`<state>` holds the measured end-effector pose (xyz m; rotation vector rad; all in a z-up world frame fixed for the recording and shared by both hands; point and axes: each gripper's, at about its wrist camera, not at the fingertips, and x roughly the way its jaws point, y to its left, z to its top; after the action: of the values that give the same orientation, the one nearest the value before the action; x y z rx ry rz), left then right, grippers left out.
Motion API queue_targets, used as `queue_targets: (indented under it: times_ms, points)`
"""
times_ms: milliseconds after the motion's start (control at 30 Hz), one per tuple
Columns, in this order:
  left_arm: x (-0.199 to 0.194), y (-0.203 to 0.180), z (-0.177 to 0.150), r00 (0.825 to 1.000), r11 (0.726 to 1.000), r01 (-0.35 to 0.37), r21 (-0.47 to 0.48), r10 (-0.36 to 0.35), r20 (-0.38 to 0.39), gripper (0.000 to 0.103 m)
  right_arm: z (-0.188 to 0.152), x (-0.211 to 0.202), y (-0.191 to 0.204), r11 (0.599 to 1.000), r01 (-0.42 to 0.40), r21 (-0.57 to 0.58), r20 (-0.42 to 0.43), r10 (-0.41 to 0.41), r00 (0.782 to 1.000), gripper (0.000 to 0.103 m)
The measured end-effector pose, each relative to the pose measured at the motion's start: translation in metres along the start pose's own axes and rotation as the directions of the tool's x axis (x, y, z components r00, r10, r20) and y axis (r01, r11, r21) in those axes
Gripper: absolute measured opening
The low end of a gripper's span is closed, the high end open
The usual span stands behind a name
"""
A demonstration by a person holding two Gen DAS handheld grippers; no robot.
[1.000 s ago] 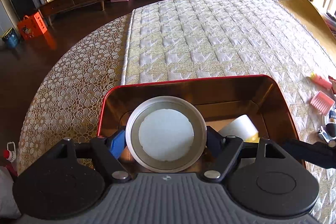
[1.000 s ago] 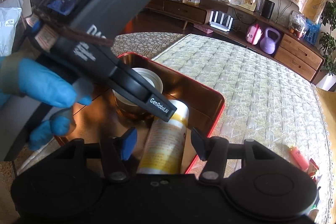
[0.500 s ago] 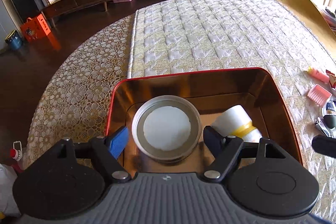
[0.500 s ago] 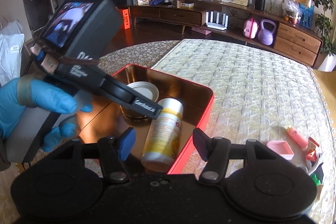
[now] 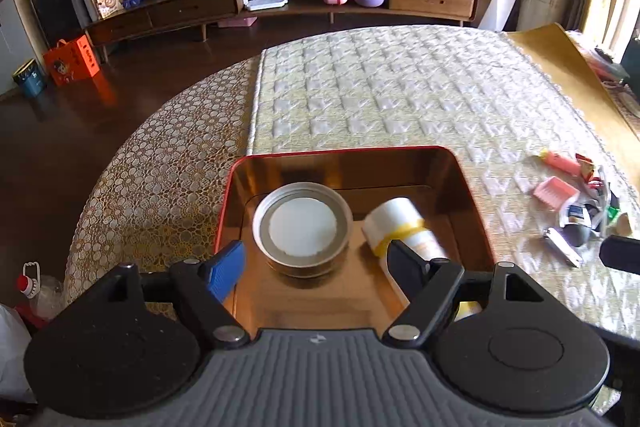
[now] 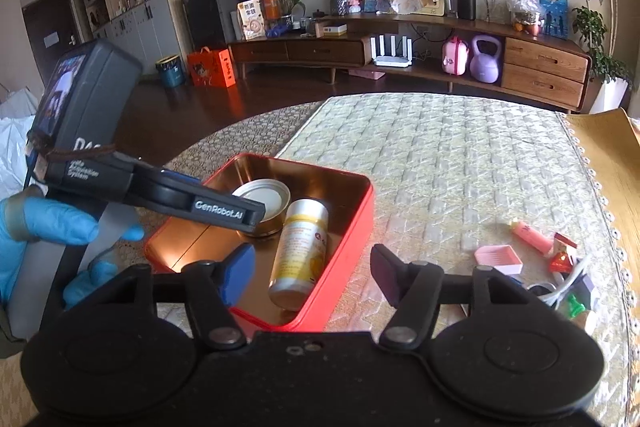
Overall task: Organize rigid objects
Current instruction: 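Withdraw both tools from the red box toward the remaining items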
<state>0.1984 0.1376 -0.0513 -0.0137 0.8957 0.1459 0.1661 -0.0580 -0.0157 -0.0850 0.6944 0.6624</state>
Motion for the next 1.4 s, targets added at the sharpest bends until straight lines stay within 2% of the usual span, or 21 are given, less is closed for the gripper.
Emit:
queue_targets:
  times_ms: [400, 467, 533, 633, 800, 967, 1167, 1400]
  points:
    - [-0.042, -0.034, -0.018, 0.995, 0.996, 0.089, -0.015, -0.088, 0.049, 0.078, -0.021, -0.049, -0.033, 0.996, 0.049, 0.069, 0.083, -0.055, 0.995, 0.071]
    - [-0.046, -0.041, -0.021, 0.994, 0.996, 0.092, -0.014, -0.092, 0.052, 0.078, -0.025, -0.058, -0.042, 0.994, 0.058, 0.091, 0.094, -0.067, 0.993, 0.076]
    - [-0.05, -0.047, -0.024, 0.994, 0.995, 0.094, -0.017, -0.093, 0.059, 0.083, -0.031, -0.064, -0.05, 0.991, 0.071, 0.111, 0.1, -0.082, 0.992, 0.079]
    - [-0.055, -0.057, -0.028, 0.991, 0.993, 0.117, -0.027, -0.115, 0.067, 0.083, -0.041, -0.073, -0.063, 0.986, 0.088, 0.138, 0.106, -0.103, 0.989, 0.085]
    - [-0.066, -0.08, -0.037, 0.988, 0.993, 0.116, -0.009, -0.115, 0.108, 0.083, -0.059, -0.087, -0.083, 0.98, 0.103, 0.172, 0.133, -0.127, 0.983, 0.101]
    - [-0.068, -0.105, -0.043, 0.984, 0.992, 0.127, 0.015, -0.128, 0.125, 0.084, -0.068, -0.097, -0.104, 0.969, 0.125, 0.214, 0.137, -0.156, 0.978, 0.102]
    - [-0.057, -0.131, -0.048, 0.981, 0.987, 0.162, 0.016, -0.163, 0.1, 0.084, -0.078, -0.1, -0.126, 0.961, 0.16, 0.226, 0.128, -0.192, 0.973, 0.102]
    - [-0.035, -0.161, -0.049, 0.981, 0.982, 0.184, 0.037, -0.186, 0.06, 0.084, -0.087, -0.092, -0.144, 0.973, 0.187, 0.132, 0.105, -0.201, 0.974, 0.102]
